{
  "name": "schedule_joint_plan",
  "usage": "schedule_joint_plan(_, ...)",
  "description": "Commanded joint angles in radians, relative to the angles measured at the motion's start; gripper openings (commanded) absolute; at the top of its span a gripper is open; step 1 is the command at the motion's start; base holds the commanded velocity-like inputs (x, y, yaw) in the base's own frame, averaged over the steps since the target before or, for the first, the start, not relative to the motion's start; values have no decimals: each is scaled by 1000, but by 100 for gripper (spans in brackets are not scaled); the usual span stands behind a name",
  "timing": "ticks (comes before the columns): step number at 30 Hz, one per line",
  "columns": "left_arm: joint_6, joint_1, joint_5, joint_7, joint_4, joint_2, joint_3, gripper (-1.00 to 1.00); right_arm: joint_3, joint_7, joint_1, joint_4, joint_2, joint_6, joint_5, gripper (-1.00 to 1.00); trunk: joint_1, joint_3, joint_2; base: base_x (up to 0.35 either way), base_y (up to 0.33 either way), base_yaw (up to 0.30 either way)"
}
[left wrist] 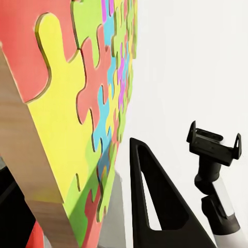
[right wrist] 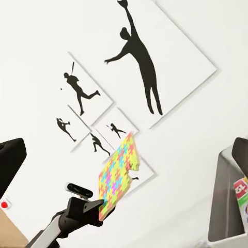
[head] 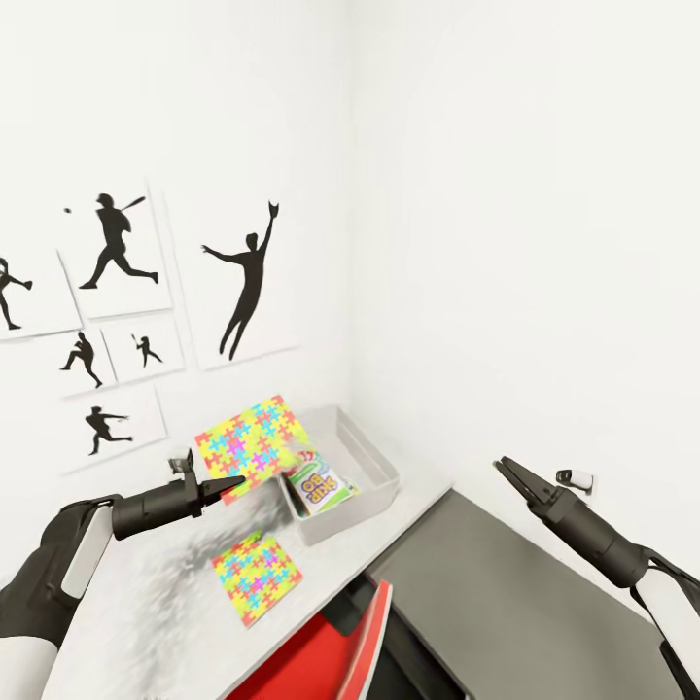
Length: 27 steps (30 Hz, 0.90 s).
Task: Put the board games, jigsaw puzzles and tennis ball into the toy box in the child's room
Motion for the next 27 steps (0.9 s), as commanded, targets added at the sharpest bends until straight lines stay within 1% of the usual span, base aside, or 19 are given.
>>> schedule_joint_plan(1,4,-1,-2,-3,1,0,0,-100,-1,0,0,0,0,8,-7,100,0,0,-1,35,-37,258)
schedule_joint_plan(10,4,-1,-2,-3,1,0,1,-100,-1,0,0,1,0,8,-7,100,0,0,-1,8,-8,79)
schedule_joint_plan(17,4,0,-1,-3,1,0,1,-100,-1,0,0,2,0,8,-7,100,0,0,-1,104,0,218)
schedule_joint_plan(27,4,-1,-2,-3,1,0,1,-100,-1,0,0,3,0,8,-7,100,0,0,-1,40,0,25)
